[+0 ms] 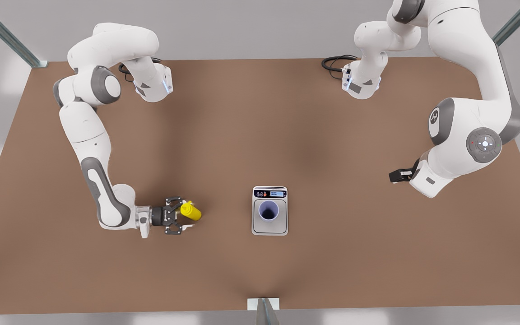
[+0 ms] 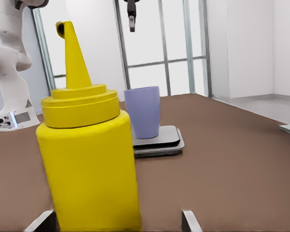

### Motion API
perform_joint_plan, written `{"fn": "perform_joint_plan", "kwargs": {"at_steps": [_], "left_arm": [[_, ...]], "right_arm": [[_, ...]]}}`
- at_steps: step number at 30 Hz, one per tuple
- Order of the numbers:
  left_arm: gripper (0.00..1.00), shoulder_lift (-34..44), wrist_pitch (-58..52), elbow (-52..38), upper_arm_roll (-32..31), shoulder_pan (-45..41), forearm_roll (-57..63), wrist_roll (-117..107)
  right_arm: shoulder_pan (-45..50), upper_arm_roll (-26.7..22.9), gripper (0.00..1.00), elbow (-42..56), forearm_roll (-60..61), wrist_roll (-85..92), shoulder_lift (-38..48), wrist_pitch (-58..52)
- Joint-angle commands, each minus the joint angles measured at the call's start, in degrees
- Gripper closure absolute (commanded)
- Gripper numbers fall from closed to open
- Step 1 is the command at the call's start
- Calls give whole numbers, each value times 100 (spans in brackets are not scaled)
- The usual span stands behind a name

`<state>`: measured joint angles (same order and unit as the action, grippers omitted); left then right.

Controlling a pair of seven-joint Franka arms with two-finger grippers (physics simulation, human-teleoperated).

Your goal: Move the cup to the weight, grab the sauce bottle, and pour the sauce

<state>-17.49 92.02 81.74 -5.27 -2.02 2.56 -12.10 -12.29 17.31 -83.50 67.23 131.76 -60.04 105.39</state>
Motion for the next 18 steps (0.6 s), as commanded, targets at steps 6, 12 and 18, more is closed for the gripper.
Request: {"fn": "perform_joint_plan", "kwargs": {"at_steps": [6,12,18], "left_arm": [[0,-8,0,0,0,0,-1,-2],[0,-35,9,0,0,-26,-1,-2],[0,-35,9,0,0,-35,-1,-2]], "right_arm": [[-880,1,0,359,-1421,-359,255,-729],[50,45,0,2048,-4393,-5941,2505,-2154],[1194,-799,0,317,-6644,-12910,4825,-1899]]}}
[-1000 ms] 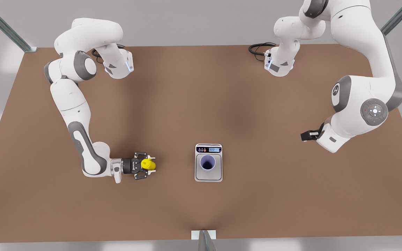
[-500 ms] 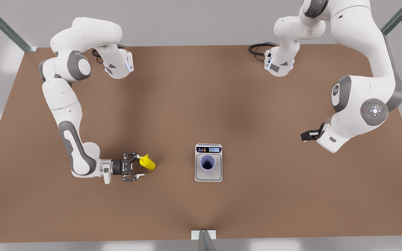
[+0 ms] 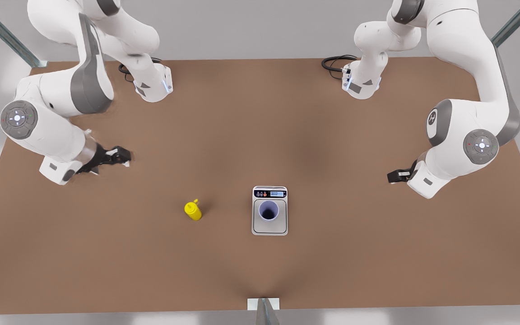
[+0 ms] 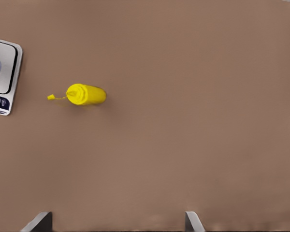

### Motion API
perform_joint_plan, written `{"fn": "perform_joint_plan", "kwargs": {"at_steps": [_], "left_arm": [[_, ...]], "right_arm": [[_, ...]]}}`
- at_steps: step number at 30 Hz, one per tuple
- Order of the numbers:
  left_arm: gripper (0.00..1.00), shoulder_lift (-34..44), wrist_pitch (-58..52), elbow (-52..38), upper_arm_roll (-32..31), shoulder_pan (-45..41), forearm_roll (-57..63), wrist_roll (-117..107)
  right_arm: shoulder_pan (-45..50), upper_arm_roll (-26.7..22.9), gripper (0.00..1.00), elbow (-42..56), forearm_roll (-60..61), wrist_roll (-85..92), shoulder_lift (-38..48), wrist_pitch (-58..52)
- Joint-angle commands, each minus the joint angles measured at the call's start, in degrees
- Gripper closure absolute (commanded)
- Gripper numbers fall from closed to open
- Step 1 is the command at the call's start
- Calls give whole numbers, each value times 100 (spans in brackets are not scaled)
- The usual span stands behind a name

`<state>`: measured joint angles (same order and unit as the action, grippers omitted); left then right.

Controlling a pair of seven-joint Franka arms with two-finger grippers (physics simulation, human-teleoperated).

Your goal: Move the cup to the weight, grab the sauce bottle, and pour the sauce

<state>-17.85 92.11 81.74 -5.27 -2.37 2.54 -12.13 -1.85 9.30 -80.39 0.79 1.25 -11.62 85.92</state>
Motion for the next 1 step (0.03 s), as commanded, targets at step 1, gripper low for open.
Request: {"fn": "perform_joint_plan", "kwargs": {"at_steps": [1], "left_arm": [[0,0,0,0,0,0,1,0]], "right_arm": [[53,2,0,-3,0,-19,2,-5]]}}
